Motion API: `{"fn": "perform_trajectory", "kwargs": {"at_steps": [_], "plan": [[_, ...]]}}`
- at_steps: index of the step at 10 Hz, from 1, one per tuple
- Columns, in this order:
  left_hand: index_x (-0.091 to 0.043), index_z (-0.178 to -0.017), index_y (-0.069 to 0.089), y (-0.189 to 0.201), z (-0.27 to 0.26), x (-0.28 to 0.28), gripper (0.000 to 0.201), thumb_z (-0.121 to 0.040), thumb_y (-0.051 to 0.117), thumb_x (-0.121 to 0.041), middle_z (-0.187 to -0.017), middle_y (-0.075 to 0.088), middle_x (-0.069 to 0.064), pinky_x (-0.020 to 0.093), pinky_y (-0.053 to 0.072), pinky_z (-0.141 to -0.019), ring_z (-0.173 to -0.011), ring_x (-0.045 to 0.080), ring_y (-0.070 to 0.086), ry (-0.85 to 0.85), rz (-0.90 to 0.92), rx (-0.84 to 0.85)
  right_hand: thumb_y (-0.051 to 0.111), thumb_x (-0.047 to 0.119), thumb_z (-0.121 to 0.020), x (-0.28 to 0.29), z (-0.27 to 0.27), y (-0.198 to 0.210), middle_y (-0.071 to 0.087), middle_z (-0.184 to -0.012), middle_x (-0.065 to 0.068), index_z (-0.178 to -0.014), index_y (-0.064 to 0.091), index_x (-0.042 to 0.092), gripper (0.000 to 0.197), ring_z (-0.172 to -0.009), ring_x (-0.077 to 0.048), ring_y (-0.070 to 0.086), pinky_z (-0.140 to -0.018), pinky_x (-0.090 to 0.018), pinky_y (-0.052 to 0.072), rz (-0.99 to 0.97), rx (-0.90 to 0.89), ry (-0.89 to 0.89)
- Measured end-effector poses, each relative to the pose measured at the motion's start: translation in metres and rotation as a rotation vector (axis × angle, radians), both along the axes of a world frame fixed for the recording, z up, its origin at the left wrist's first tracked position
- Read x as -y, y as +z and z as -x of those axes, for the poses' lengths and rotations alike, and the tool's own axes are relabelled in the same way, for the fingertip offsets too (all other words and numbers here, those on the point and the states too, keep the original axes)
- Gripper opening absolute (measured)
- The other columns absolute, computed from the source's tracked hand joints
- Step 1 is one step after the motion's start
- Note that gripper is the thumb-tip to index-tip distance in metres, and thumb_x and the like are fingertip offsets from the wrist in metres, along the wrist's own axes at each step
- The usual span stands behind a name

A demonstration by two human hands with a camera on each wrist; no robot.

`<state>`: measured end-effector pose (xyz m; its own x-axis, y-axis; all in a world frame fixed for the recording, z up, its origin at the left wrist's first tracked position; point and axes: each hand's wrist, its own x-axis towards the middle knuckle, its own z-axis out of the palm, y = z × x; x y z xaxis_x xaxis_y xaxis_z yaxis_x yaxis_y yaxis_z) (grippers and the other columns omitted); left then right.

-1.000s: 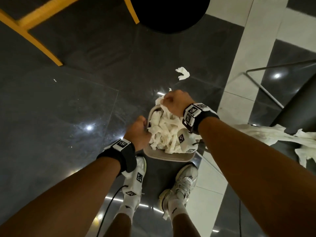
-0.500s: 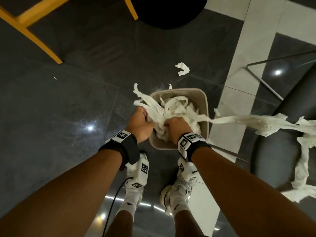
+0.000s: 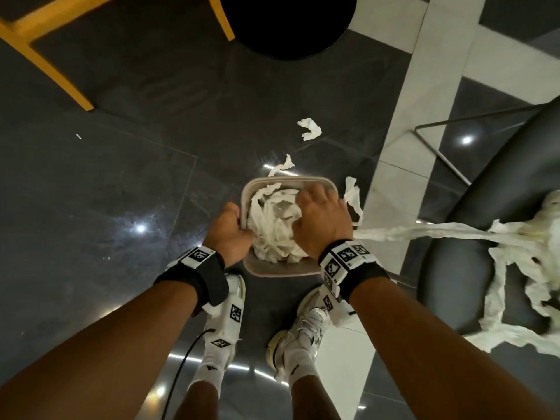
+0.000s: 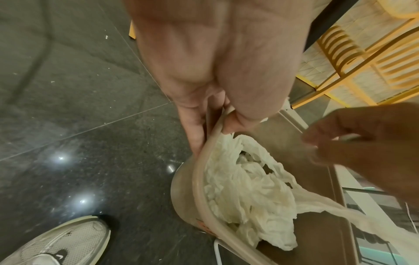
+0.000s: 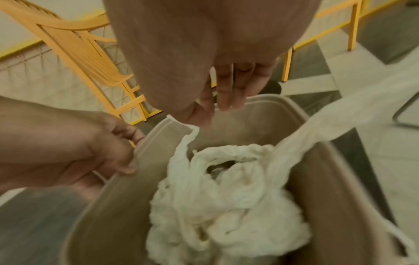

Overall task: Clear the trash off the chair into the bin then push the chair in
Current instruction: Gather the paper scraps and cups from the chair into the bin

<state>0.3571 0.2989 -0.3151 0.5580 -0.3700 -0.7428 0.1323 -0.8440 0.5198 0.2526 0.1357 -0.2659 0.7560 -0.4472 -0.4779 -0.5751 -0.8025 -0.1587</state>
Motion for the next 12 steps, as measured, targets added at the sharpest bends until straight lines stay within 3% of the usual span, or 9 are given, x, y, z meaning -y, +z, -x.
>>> {"fn": "perform_trajectory", "kwargs": {"at_steps": [1, 3, 5, 6, 7, 8, 9, 10, 12], "plan": [[-0.025, -0.090, 0.044, -0.003, -0.003, -0.003, 0.029, -0.083, 0.072, -0.020, -0.085, 0.063, -0.001, 0.030, 0.044, -0.062, -0.075, 0.015, 0.058, 0.043, -0.016, -0.003, 0.061, 0.028, -0.088, 0.028, 0.017, 0.017, 0.043, -0.141, -0.007, -0.139, 0.044, 0.023, 0.054, -0.113, -0.031, 0.058, -0.094, -0.043, 0.049, 0.055, -0.253, -0.080], [-0.015, -0.101, 0.048, 0.001, -0.006, 0.000, 0.028, -0.085, 0.071, -0.015, -0.088, 0.065, 0.006, 0.030, 0.042, -0.057, -0.078, 0.018, 0.061, 0.015, -0.081, 0.019, 0.052, 0.024, -0.097, 0.069, 0.058, 0.072, 0.067, -0.110, -0.005, -0.120, 0.064, 0.017, 0.027, -0.101, -0.025, 0.068, -0.075, -0.035, 0.044, 0.145, -0.619, -0.034], [-0.018, -0.095, 0.048, 0.017, -0.001, 0.019, 0.028, -0.084, 0.072, -0.018, -0.086, 0.065, 0.007, 0.036, 0.046, -0.064, -0.080, 0.025, 0.063, -0.057, -0.059, 0.007, 0.050, 0.027, -0.094, 0.038, 0.008, 0.092, 0.072, -0.096, -0.007, -0.096, 0.065, 0.018, 0.018, -0.092, -0.029, 0.069, -0.076, -0.031, 0.048, -0.346, -0.043, -0.140], [-0.029, -0.088, 0.052, 0.025, 0.003, 0.028, 0.020, -0.085, 0.070, -0.022, -0.090, 0.063, -0.008, 0.035, 0.050, -0.072, -0.087, 0.016, 0.063, -0.130, 0.020, 0.095, 0.055, 0.040, -0.093, 0.002, -0.030, 0.087, 0.070, -0.075, 0.003, -0.081, 0.068, 0.019, 0.028, -0.077, -0.019, 0.066, -0.079, -0.038, 0.055, -0.711, 0.203, -0.353], [-0.038, -0.077, 0.034, 0.037, 0.011, 0.033, 0.053, -0.093, 0.064, 0.003, -0.085, 0.047, -0.008, 0.032, 0.043, -0.076, -0.085, 0.016, 0.050, -0.047, 0.061, 0.126, 0.056, 0.041, -0.096, -0.021, -0.049, 0.082, 0.060, -0.055, 0.009, -0.080, 0.072, 0.013, 0.035, -0.060, -0.012, 0.056, -0.070, -0.030, 0.051, -1.226, 0.285, -0.782], [-0.037, -0.078, 0.037, 0.039, 0.010, 0.024, 0.054, -0.089, 0.068, 0.005, -0.083, 0.052, -0.004, 0.038, 0.049, -0.079, -0.090, 0.023, 0.056, 0.002, 0.029, 0.022, 0.052, 0.032, -0.102, -0.026, -0.047, 0.065, 0.066, -0.073, -0.002, -0.093, 0.071, 0.004, 0.035, -0.056, -0.007, 0.052, -0.060, -0.023, 0.043, -1.405, 0.297, -0.962], [-0.038, -0.083, 0.051, 0.015, 0.007, 0.005, 0.040, -0.064, 0.079, -0.017, -0.097, 0.070, 0.011, 0.061, 0.057, -0.086, -0.099, 0.039, 0.069, 0.059, 0.052, -0.048, 0.054, 0.027, -0.100, -0.015, -0.024, 0.040, 0.071, -0.098, -0.015, -0.104, 0.071, 0.000, 0.032, -0.083, -0.022, 0.061, -0.079, -0.038, 0.049, -0.928, 0.193, -0.684], [-0.030, -0.085, 0.047, 0.015, 0.005, 0.006, 0.037, -0.063, 0.076, -0.022, -0.084, 0.067, 0.008, 0.058, 0.059, -0.073, -0.086, 0.034, 0.069, 0.137, 0.047, -0.077, 0.049, 0.025, -0.103, 0.005, 0.003, 0.024, 0.065, -0.128, -0.014, -0.127, 0.064, 0.006, 0.034, -0.118, -0.030, 0.060, -0.103, -0.038, 0.046, -0.520, -0.029, -0.399], [-0.028, -0.088, 0.047, 0.025, -0.007, 0.005, 0.042, -0.054, 0.071, -0.036, -0.083, 0.069, 0.007, 0.060, 0.059, -0.074, -0.080, 0.028, 0.067, 0.265, 0.102, -0.095, 0.048, 0.016, -0.100, 0.016, 0.010, -0.003, 0.040, -0.156, -0.010, -0.154, 0.035, 0.023, 0.056, -0.142, -0.030, 0.042, -0.115, -0.031, 0.037, -0.527, -0.208, -0.244]]}}
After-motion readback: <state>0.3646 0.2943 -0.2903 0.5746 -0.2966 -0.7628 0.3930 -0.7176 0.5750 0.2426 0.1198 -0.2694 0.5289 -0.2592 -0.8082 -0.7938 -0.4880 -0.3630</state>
